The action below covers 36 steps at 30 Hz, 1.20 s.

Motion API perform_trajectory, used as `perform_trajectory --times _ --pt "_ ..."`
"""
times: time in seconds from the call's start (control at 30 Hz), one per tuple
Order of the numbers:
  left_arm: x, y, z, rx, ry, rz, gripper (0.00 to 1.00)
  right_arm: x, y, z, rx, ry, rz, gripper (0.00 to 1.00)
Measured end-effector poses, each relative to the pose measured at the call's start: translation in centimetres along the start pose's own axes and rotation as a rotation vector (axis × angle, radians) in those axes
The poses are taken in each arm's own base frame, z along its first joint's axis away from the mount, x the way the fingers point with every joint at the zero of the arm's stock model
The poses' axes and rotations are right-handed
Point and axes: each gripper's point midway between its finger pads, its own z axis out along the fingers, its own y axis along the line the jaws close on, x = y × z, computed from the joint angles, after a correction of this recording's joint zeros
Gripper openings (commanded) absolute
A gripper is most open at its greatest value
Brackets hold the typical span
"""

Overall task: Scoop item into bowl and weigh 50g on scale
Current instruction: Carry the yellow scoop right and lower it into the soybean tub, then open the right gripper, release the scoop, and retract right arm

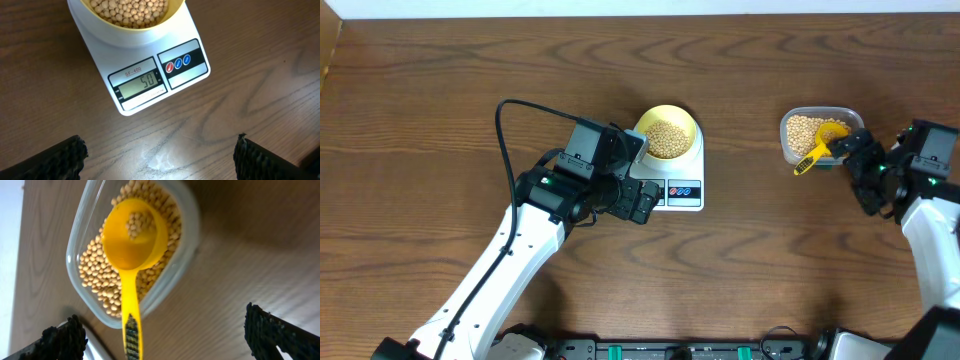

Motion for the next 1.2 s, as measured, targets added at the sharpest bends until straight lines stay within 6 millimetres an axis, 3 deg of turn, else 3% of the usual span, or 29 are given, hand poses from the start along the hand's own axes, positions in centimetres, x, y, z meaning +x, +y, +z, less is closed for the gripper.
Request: perform_trajectory --times 0.13,0.37,0.5,0.6,0.7,0.77,0.97,1.07,1.2 --pt "0.0 0.0 0.0 0.000 0.000 0.000 0.96 -1.1 0.0 -1.8 0.022 -0.084 -0.058 0.99" --pt "0.0 0.0 0.0 0.000 0.000 0.000 0.96 -2.0 0.2 -2.7 0.027 -0.147 -0.116 0.97" --pt "0.0 0.0 0.0 0.000 0.000 0.000 0.96 -3.9 0.7 -3.3 0.020 -0.236 -0.130 0.99" --pt "0.0 0.0 0.0 0.000 0.000 0.000 0.96 -6.1 1.4 -5.1 0.009 -0.347 -0.208 0.99" --pt "0.0 0.0 0.0 0.000 0.000 0.000 0.96 -6.4 2.1 -7.1 0.011 -0.404 -0.356 0.99" --pt "0.0 0.0 0.0 0.000 0.000 0.000 0.96 -6.6 3.2 -9.7 -0.005 -0.476 -0.463 0.99" --pt "0.0 0.0 0.0 0.000 0.000 0.000 0.96 -5.8 5.3 -17.1 -0.083 -0.670 -0.580 0.99" --pt "0.0 0.0 0.0 0.000 0.000 0.000 0.96 -3.7 4.4 -19.6 -0.084 -0.685 -0.592 0.99" --pt "0.0 0.0 0.0 0.000 0.001 0.000 0.96 -0.8 2.2 -20.5 -0.051 -0.636 -0.596 0.99"
